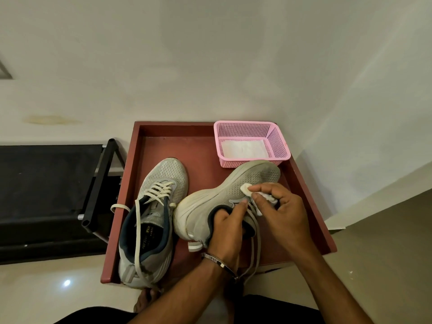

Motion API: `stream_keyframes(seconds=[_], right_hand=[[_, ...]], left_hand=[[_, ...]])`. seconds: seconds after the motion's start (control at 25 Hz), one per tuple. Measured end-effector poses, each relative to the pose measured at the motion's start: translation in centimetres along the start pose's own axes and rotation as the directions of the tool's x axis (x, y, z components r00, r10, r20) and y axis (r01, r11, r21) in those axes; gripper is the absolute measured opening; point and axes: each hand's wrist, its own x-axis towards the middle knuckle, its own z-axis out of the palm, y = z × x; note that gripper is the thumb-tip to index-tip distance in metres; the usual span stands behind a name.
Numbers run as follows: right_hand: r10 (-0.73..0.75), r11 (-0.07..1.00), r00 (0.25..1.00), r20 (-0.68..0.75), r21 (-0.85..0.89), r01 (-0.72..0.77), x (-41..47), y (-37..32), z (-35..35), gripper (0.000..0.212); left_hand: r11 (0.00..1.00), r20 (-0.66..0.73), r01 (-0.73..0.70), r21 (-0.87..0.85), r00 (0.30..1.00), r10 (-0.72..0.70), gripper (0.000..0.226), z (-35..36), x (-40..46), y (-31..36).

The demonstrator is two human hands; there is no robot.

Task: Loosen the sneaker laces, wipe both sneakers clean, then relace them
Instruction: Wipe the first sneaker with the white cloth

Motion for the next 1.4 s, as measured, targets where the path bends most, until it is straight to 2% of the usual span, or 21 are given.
stream_keyframes(seconds=[0.12,0.24,0.32,0.4,0.48,0.56,0.64,0.72,0.76,0.84,0.92,1.0,1.12,1.2,1.4], right_hand=[[-0.019,1.000,1.000,-0.017,-0.025,0.018,-0.1,0.1,0.2,0.022],[-0.006,1.000,1.000,-0.026,-0.024,0.006,0.1,0.4,0.2,0.023],[0.013,0.997,0.994,-0.105,-0.081,-0.021,0.7,1.1,0.0,0.024],[0.068,0.989,0.978,-0.198,-0.117,-0.093,1.1,1.7,-0.4,0.025],[0.121,0.984,0.968,-0.221,-0.105,-0.147,0.9,1.8,-0.2,0.023],[0.086,0.989,0.984,-0.157,-0.102,-0.102,0.3,1.1,0.1,0.024],[-0.010,0.995,0.999,-0.032,-0.100,0.006,-0.3,0.1,0.1,0.024],[-0.001,1.000,0.998,0.065,0.006,0.001,-0.5,-0.7,-0.2,0.021],[0.061,0.992,0.996,0.063,0.105,-0.068,-0.4,-0.9,-0.4,0.020],[0.201,0.957,0.978,-0.055,0.223,-0.184,-0.3,-0.5,-0.7,0.023],[0.301,0.937,0.938,-0.172,0.237,-0.257,-0.4,-0.2,-0.7,0.027],[0.344,0.924,0.923,-0.174,0.236,-0.300,-0.9,-0.3,-0.4,0.028],[0.320,0.936,0.939,-0.124,0.199,-0.292,-1.7,-0.9,-0.1,0.027],[0.267,0.957,0.952,-0.152,0.161,-0.243,-2.0,-1.3,-0.3,0.026],[0.193,0.980,0.952,-0.236,0.090,-0.176,-2.3,-1.4,-0.5,0.023]], left_hand=[[0.999,0.077,-0.040,0.013,0.996,0.039,0.037,0.0,-0.1,0.0],[0.995,0.122,-0.093,0.046,0.989,0.086,0.025,0.1,-0.3,0.3],[0.992,0.111,-0.111,0.061,0.988,0.103,0.024,0.0,-0.2,0.2],[0.994,0.074,-0.093,0.064,0.993,0.088,0.032,0.0,0.0,0.1],[0.998,0.052,-0.049,0.029,0.998,0.047,0.049,-0.1,0.3,0.1],[0.999,0.046,-0.036,-0.016,0.998,0.037,0.053,-0.2,0.4,0.2],[0.998,0.022,-0.043,-0.048,0.999,0.044,0.059,-0.3,0.7,0.4],[0.997,0.002,-0.041,-0.065,0.999,0.041,0.067,-0.4,1.0,0.4],[0.997,0.004,-0.044,-0.067,0.999,0.044,0.064,-0.5,1.1,0.4],[0.996,0.019,-0.044,-0.076,0.999,0.046,0.056,-0.3,1.1,0.4],[0.997,0.006,-0.030,-0.078,1.000,0.030,0.059,-0.1,1.1,0.4],[0.995,0.000,-0.014,-0.102,1.000,0.014,0.057,0.3,0.9,0.4],[0.992,0.027,-0.016,-0.125,0.999,0.020,0.048,1.0,0.3,0.6],[0.986,0.029,-0.013,-0.164,0.999,0.018,0.044,1.8,-0.3,0.8],[0.933,-0.123,0.063,-0.354,0.986,-0.113,0.025,4.3,-1.7,1.3]])
